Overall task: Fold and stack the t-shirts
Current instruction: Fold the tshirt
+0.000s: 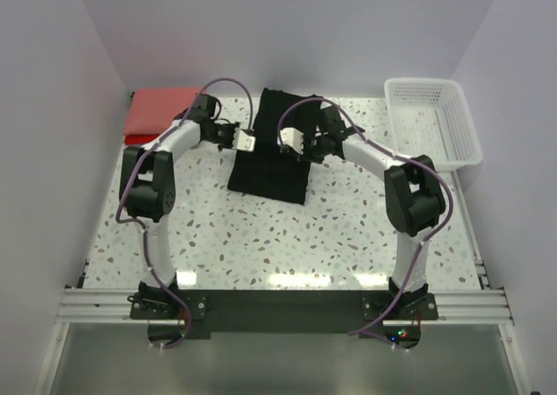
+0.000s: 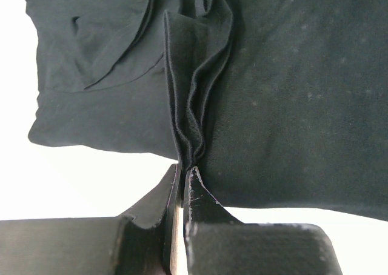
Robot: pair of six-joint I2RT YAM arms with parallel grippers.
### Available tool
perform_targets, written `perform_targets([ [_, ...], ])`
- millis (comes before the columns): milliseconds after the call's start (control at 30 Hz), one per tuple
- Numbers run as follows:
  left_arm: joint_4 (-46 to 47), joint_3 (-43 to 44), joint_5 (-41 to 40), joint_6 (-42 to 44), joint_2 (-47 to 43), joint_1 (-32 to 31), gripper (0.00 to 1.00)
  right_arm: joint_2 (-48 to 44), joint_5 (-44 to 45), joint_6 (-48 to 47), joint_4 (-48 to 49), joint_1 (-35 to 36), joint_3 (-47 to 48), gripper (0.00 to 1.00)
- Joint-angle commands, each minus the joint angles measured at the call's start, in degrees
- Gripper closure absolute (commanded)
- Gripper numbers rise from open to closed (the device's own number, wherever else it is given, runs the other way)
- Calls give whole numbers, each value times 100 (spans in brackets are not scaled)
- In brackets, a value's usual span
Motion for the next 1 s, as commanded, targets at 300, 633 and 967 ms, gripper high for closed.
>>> perform_targets([
  [300,1109,274,540,-42,214,93,100,156,17,123,857,-120,369,100],
  [633,1479,608,304,-34,838,84,96,876,481,26,1120,-182,711,98],
  [967,1457,1055,-664,-2115,532,189,33,535,1036,948,955,-182,1186,45],
])
